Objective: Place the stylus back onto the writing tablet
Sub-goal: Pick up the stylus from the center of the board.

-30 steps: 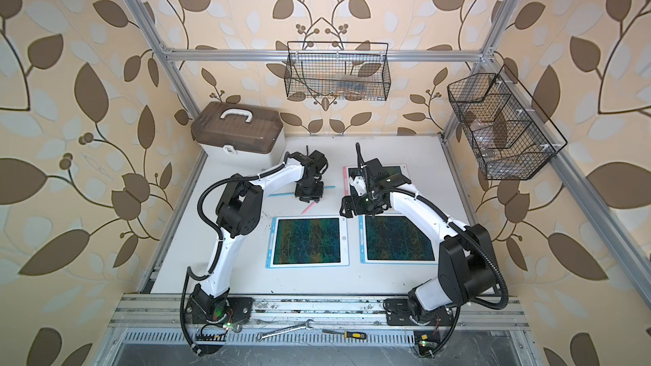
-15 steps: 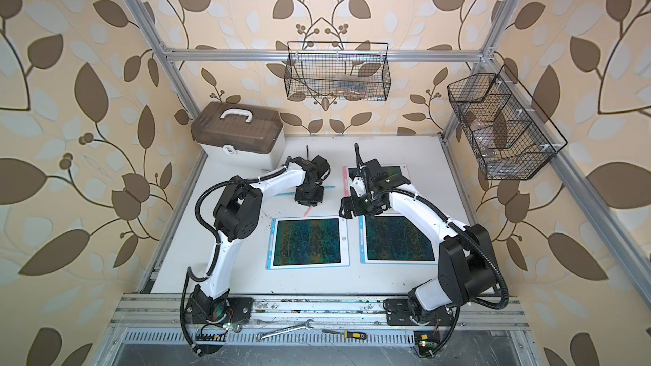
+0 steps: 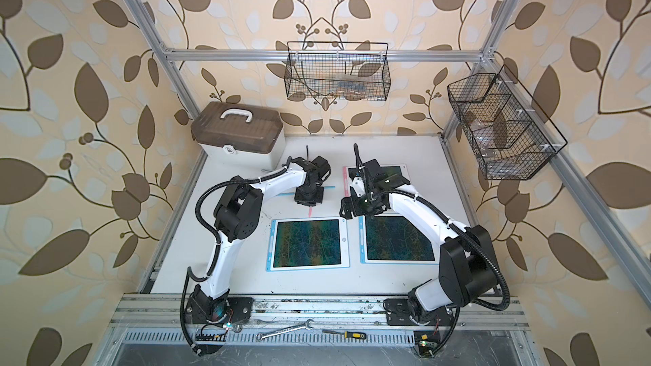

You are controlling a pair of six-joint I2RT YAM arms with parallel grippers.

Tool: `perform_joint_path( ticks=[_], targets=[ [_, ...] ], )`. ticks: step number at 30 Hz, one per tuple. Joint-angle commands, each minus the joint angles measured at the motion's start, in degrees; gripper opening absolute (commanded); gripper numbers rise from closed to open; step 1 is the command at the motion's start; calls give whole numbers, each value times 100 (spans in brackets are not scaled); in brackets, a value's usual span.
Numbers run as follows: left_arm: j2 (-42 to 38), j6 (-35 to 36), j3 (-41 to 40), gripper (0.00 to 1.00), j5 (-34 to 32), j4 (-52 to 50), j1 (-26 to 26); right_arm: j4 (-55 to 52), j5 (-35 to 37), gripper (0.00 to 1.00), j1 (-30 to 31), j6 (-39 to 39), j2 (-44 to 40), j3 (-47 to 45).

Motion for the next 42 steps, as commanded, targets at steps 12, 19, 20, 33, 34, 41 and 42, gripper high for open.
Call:
perform_joint_path(
  ticks=[12, 19, 20, 33, 34, 41, 42],
  targets=[
    [56, 141, -165, 8, -215, -67, -31, 54, -70, 91, -101, -23, -307, -142],
    [-96, 29, -303, 7, -302, -2, -31, 108, -121, 91, -124, 9, -401, -234],
    [-124, 28, -314, 7, -311, 7, -31, 116, -126, 91, -124, 19, -413, -239],
    [-282, -41, -359, 8, -560, 5, -23, 134, -119, 90, -133, 22, -389, -196],
    [-305, -53, -360, 9, -580, -6, -22, 134, -110, 90, -133, 20, -396, -187],
    [-424, -83, -407, 9, -696, -49, -13, 144, -122, 90, -133, 12, -373, -160],
    [-437, -86, -414, 9, -699, -51, -13, 143, -124, 90, -133, 7, -375, -160]
  ],
)
